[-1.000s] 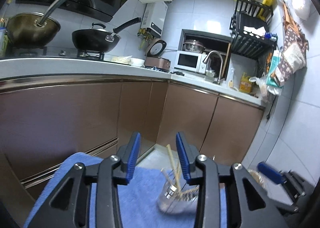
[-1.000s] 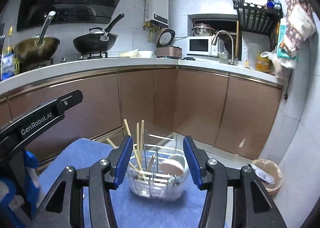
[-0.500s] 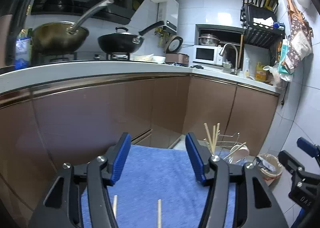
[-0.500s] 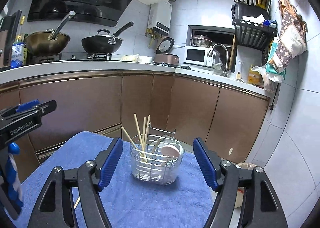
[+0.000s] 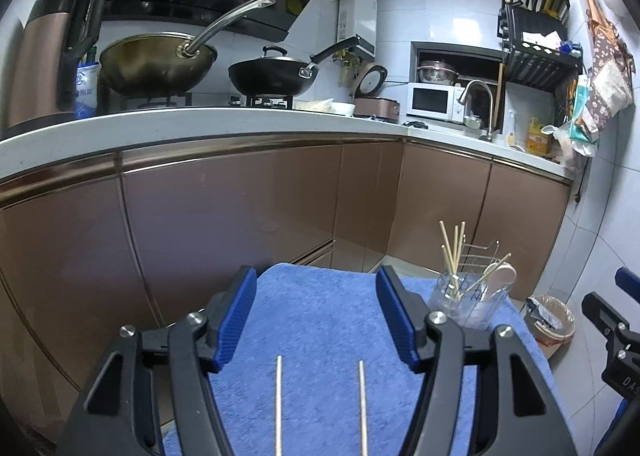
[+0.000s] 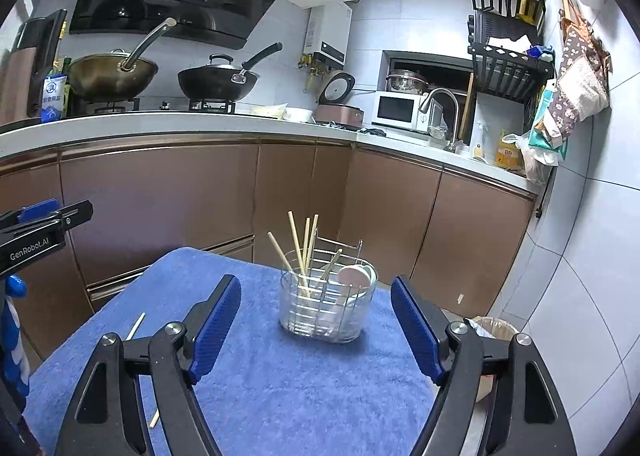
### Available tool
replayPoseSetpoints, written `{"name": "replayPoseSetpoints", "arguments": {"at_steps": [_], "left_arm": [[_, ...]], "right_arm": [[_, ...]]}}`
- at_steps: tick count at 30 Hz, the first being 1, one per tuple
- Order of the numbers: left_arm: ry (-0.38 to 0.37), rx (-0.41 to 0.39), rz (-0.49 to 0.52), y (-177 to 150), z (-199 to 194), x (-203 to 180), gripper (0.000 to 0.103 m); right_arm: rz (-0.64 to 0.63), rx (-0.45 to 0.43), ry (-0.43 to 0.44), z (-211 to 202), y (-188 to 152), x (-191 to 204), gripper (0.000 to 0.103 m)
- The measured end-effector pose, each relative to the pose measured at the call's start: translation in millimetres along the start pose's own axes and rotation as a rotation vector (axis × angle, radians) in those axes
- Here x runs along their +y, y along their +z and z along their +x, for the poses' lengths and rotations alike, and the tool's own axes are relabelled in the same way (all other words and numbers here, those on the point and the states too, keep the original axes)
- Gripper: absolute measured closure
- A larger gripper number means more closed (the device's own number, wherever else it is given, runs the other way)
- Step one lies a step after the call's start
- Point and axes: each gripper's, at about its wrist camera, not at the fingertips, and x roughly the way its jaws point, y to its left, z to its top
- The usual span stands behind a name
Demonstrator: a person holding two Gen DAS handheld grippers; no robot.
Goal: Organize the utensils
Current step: 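Withdraw both open grippers back over the remaining chopsticks on the towel, then grasp a chopstick with the left gripper while the right gripper grasps the last one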
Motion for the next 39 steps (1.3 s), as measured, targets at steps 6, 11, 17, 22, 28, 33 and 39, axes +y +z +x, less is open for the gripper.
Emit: {"name": "replayPoseSetpoints", "arguments": {"at_steps": [6, 11, 17, 22, 28, 33, 39], "left_arm": [[0.010, -0.007, 0.011, -3, -12, 6, 0.043], [0.012, -0.008, 0.011, -5, -21, 13, 0.043], [0.023, -0.007, 0.004, -7, -29, 22, 0.043], [0.034, 0.004, 0.001, -11, -30, 32, 0.043], [0.040, 0.035, 0.000, -19, -22, 40, 0.043], [0.037, 0.074, 0.002, -26, -8, 45, 0.043], [0.030, 0.121, -0.002, -35, 11, 50, 0.043]], "right_arm": [[-0.025, -0.007, -0.017, -16, 0, 8, 0.027], [-0.041, -0.014, -0.025, -27, 0, 16, 0.027], [-0.058, -0.022, -0.031, -36, 2, 24, 0.027], [-0.074, -0.021, -0.029, -38, 3, 31, 0.027], [-0.097, -0.005, -0.018, -31, 2, 41, 0.027], [-0.111, 0.017, -0.007, -20, 0, 46, 0.027], [-0.123, 0.049, 0.012, -5, -5, 49, 0.027]]}}
